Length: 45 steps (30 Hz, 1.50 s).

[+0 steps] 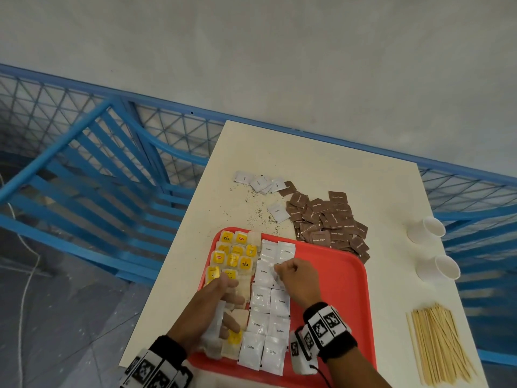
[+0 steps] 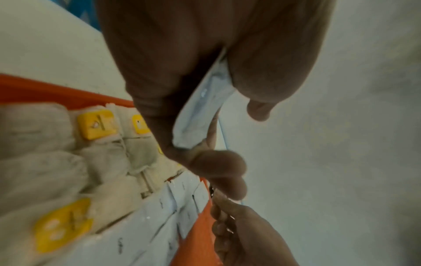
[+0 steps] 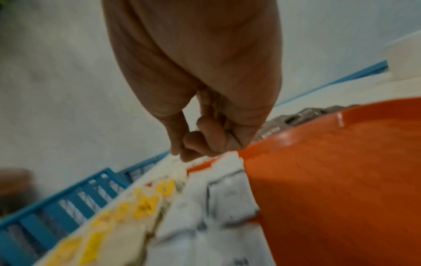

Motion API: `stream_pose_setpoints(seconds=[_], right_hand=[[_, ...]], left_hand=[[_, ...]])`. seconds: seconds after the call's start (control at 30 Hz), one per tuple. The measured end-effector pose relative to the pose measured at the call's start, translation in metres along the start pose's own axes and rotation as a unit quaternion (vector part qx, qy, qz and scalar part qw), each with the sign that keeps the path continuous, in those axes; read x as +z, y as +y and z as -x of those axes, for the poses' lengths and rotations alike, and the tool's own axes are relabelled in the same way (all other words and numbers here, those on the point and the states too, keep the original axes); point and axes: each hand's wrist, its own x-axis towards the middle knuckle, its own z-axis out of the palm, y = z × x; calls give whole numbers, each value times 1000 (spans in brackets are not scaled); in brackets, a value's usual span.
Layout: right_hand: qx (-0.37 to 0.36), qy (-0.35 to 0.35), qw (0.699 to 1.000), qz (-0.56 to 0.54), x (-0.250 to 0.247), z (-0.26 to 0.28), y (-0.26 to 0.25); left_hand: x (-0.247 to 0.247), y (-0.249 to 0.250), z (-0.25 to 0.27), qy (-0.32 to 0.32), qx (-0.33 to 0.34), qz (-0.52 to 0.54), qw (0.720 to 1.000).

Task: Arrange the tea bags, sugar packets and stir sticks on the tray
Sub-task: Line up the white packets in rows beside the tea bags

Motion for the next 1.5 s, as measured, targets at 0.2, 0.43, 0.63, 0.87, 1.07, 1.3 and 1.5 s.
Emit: stream_pose_setpoints(seconds=[0.2,0.43,0.63,0.87,1.07,1.3,1.5], right_hand=[[-158,-220,962,45,-28,67,-46],[-179,-210,960,-40,-42,82,-34],[-163,-198,966,-22,-88,68,-15],[-202,-166,961,-86,-81,72,-16],[-112,-147,959,-215,-65,72,-12],[-126,-57,978,-156,-67,75,-2],[-134,-153,974,-97,-61,84,3]], left_hand=[[24,20,5,-98,-2,149,984],[65,27,13,-167,13,80,983],[62,23,21,-43,118,-156,980],[75,20,24,-1,132,-169,977],[79,14,24,17,121,-137,983],[76,4,20,28,102,-71,992],[78,2,14,53,96,-20,994]])
